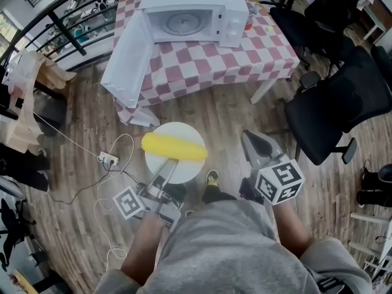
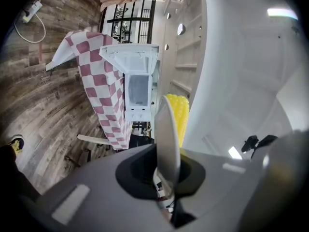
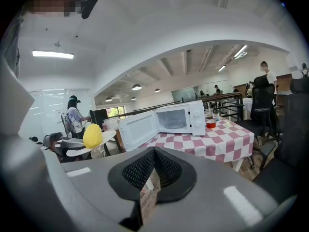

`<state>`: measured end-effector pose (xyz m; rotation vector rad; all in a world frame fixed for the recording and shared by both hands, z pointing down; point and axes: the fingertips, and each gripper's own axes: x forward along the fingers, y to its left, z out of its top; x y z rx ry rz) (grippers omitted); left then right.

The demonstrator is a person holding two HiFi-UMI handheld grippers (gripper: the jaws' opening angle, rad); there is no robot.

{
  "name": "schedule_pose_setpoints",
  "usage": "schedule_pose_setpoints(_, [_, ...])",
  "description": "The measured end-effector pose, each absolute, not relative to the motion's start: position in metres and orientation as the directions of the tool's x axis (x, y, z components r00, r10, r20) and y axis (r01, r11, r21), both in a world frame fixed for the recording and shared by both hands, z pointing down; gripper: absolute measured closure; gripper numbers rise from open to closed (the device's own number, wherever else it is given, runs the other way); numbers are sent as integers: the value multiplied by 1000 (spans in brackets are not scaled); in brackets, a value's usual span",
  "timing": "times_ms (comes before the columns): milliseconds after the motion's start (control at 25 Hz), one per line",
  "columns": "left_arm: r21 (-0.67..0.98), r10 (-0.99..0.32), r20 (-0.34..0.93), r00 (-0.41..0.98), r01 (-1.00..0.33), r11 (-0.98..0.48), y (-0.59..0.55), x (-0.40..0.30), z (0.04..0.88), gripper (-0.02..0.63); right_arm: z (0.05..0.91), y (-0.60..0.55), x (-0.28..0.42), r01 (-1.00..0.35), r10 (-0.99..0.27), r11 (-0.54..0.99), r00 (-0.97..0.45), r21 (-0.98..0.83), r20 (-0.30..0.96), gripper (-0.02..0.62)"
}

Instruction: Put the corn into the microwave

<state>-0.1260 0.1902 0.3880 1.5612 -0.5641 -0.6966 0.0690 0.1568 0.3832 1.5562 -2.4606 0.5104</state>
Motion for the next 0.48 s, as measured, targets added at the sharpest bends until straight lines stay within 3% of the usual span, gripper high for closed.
schedule_pose_setpoints(480, [995, -716, -86, 693, 29, -92, 151, -97, 391, 592, 389, 115, 92, -886, -819, 422, -464, -192, 337, 597])
